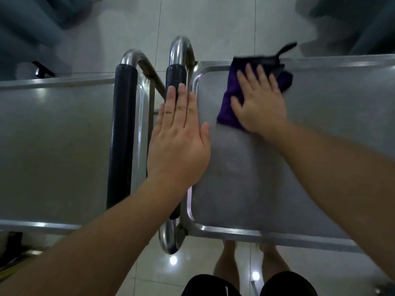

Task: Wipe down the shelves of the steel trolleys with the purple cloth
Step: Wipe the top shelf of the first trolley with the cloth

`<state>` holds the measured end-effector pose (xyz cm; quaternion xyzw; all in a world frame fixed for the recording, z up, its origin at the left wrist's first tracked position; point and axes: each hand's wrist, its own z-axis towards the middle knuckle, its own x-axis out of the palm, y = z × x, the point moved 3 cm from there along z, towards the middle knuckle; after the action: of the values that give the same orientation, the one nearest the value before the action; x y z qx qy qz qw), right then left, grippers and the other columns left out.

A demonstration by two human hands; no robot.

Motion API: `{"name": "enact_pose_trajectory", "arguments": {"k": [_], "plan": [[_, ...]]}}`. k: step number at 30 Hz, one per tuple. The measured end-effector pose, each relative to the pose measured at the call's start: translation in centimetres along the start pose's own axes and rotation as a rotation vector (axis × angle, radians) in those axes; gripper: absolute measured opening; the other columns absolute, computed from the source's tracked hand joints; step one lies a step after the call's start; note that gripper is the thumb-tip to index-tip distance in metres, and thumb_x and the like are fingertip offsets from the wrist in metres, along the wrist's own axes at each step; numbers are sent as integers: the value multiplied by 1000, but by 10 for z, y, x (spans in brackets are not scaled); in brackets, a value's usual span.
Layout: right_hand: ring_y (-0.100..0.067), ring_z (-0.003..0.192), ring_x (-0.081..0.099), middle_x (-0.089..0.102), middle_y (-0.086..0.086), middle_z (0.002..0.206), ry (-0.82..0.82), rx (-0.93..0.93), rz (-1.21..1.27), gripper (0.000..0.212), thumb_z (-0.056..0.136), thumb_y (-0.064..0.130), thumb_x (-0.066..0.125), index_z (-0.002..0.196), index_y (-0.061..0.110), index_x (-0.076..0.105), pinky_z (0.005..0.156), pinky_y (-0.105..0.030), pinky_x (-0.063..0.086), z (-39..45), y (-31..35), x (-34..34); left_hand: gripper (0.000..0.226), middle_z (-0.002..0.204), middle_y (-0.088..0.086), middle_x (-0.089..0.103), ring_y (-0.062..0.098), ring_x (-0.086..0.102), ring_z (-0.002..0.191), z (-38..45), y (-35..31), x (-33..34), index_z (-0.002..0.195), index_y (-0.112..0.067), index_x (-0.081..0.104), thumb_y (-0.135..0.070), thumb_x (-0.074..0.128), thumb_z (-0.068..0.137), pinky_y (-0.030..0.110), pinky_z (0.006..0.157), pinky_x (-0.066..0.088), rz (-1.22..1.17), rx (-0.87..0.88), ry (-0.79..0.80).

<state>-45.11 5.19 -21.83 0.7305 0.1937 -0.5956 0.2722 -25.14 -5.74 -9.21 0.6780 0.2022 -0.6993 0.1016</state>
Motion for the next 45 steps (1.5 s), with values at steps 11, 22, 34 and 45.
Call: {"name": "enact_pose_trajectory", "arguments": {"k": [11, 22, 34, 45], "plan": [[-30, 159, 10, 18, -8, 172, 11, -43, -36, 75, 101, 54, 37, 164, 16, 22, 127, -52, 10, -144, 4, 12, 68, 178, 8, -4, 19, -12, 163, 2, 0, 1, 169, -11, 6, -46, 18, 112, 34, 127, -13, 27, 2, 10], [-21, 160, 0, 8, 2, 174, 151, -58, -62, 75, 103, 63, 27, 166, 26, 10, 128, -48, 5, -262, -31, 37, 68, 177, 10, -3, 20, -13, 163, 0, -3, 4, 168, -8, 5, -44, 17, 112, 39, 131, -8, 71, 32, 34], [-23, 160, -1, 1, -1, 174, 74, 117, 17, 78, 100, 61, 24, 166, 23, 8, 129, -48, 1, -21, -91, -26, 64, 177, 11, 6, 18, -8, 164, -1, -2, 6, 167, -8, 14, -42, 20, 113, 30, 129, -14, 140, 45, -15], [-25, 160, 3, 8, -2, 174, 100, 83, -15, 75, 103, 57, 30, 166, 22, 12, 128, -49, 6, -162, -78, -9, 67, 177, 11, 0, 21, -9, 163, 1, -4, 8, 168, -9, 9, -47, 16, 114, 42, 131, -2, 174, 44, 26]]}}
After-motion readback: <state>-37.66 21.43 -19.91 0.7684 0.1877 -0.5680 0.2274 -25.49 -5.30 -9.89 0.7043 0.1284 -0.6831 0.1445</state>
